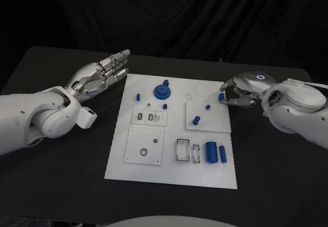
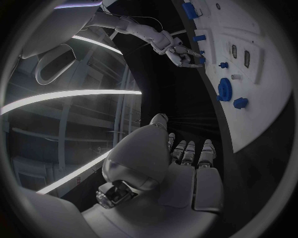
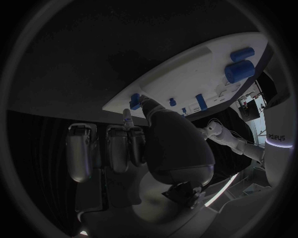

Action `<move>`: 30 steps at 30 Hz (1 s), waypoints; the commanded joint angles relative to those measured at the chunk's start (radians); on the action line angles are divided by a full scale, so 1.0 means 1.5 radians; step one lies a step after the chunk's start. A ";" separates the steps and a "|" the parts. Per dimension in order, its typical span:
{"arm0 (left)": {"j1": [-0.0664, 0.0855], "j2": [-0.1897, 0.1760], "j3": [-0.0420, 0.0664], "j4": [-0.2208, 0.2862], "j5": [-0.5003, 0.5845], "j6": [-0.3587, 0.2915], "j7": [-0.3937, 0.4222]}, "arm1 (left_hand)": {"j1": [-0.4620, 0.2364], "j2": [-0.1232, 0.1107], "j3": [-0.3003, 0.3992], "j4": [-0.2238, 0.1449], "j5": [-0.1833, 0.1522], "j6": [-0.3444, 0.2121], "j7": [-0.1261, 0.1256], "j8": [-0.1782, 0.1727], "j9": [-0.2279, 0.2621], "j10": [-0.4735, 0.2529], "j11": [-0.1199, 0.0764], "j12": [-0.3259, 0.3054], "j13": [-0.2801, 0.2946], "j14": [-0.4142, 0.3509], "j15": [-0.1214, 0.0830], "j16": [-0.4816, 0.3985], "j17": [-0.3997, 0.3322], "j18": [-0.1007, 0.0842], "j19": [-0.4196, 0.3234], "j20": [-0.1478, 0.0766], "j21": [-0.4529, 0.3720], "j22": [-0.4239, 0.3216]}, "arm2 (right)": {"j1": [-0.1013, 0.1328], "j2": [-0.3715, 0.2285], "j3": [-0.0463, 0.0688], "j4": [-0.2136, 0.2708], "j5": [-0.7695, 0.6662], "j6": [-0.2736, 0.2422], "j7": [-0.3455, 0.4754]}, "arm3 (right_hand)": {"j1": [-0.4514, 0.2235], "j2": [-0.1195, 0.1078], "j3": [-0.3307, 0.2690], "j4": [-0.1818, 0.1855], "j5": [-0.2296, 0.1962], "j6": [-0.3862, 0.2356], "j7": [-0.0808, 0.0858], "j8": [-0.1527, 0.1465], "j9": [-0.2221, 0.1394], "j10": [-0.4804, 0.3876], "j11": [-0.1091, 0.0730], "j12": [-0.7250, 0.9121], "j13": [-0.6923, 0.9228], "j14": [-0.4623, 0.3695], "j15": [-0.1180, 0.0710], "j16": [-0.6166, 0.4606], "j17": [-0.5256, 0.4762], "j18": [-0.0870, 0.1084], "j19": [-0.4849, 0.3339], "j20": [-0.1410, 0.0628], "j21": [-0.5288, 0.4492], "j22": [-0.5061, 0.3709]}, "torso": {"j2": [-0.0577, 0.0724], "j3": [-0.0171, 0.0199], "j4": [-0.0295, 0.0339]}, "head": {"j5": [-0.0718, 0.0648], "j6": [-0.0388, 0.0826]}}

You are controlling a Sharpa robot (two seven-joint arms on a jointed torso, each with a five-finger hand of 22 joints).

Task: Assemble the parts on the task board

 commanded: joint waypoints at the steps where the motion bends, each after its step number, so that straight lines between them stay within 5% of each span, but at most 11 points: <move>1: 0.000 0.001 0.001 0.001 -0.001 0.007 0.068 | 0.006 -0.001 0.005 -0.001 0.002 -0.002 0.004 0.002 0.001 0.001 0.005 -0.002 0.000 0.000 0.006 -0.002 -0.001 0.012 -0.003 0.004 -0.001 0.000 | -0.003 0.001 0.000 -0.003 -0.001 0.007 -0.003 | 0.002 -0.004 -0.001 0.002 -0.004 0.006 -0.001 0.004 -0.001 0.069 0.006 0.004 0.176 0.070 0.006 0.002 0.176 0.003 0.054 0.003 -0.002 0.165 | 0.000 0.0000 0.0004 | 0.001 0.000; 30: 0.000 0.001 0.001 -0.001 -0.001 0.010 0.066 | 0.007 0.000 0.007 -0.002 0.001 -0.003 0.005 0.002 0.001 0.001 0.006 -0.002 0.000 0.000 0.006 -0.002 -0.001 0.012 -0.003 0.003 -0.001 0.000 | -0.006 0.019 0.001 -0.019 -0.001 0.005 0.003 | 0.008 0.001 -0.002 -0.002 -0.016 0.039 -0.002 0.015 0.002 0.069 0.006 0.004 0.176 0.070 0.006 0.002 0.176 0.003 0.053 0.003 -0.005 0.164 | 0.000 0.0000 0.0001 | 0.002 -0.003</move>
